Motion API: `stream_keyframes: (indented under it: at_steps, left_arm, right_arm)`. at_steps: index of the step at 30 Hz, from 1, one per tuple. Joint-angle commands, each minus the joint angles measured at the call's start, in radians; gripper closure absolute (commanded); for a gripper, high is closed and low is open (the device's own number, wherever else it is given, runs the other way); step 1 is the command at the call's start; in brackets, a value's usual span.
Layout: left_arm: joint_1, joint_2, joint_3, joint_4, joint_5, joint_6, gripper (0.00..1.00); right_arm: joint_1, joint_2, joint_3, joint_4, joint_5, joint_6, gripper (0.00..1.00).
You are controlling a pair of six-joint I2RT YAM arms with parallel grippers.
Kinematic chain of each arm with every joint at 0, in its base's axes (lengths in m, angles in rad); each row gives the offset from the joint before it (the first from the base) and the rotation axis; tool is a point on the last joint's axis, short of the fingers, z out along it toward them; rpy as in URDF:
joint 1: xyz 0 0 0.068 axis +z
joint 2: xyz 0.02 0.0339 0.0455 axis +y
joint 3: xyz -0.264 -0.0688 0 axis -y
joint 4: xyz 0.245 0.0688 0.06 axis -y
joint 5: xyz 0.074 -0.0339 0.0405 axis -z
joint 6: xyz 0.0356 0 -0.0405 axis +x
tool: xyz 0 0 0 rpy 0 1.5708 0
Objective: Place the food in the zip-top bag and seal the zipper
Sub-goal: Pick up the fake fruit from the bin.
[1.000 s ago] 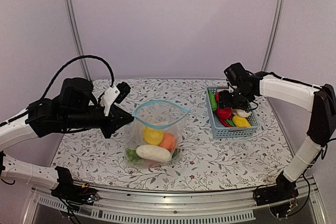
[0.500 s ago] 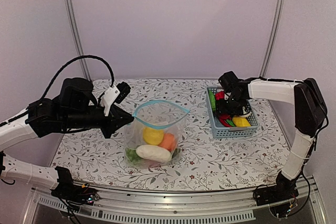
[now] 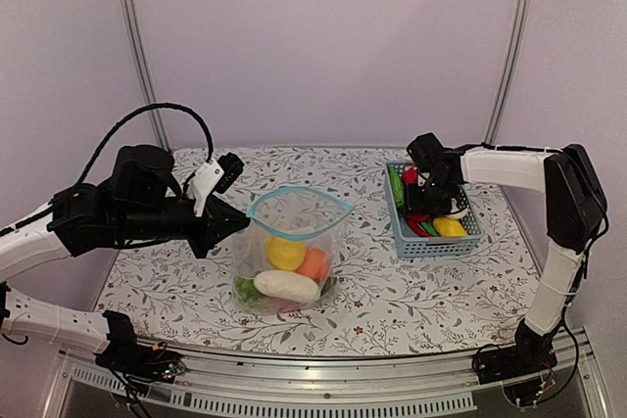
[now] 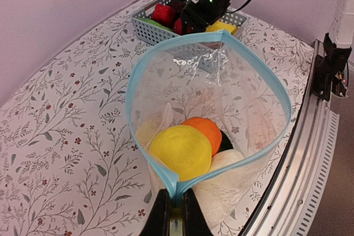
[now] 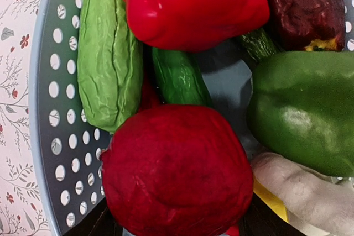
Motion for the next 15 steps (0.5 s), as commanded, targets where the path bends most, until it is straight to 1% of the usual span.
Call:
stream_keyframes:
  at_steps: [1, 7, 11, 15]
  left_arm:
    - [0.011, -0.007, -0.008, 0.012, 0.007, -0.007, 1.0]
    - [0.011, -0.004, -0.008, 0.015, 0.018, -0.009, 1.0]
    - [0.011, -0.001, -0.007, 0.017, 0.03, -0.01, 1.0]
    - [0.011, 0.002, -0.007, 0.017, 0.035, -0.013, 1.0]
  right_arm:
    - [-0.002, -0.131, -0.014, -0.062, -0.005, -0.027, 0.4]
    - [-0.002, -0.354, -0.022, -0.171, -0.028, -0.056, 0.4]
    - [0.016, -0.478, 0.002, -0.23, -0.142, -0.064, 0.41]
    - [0.074, -0.558, 0.053, -0.274, -0.275, -0.077, 0.41]
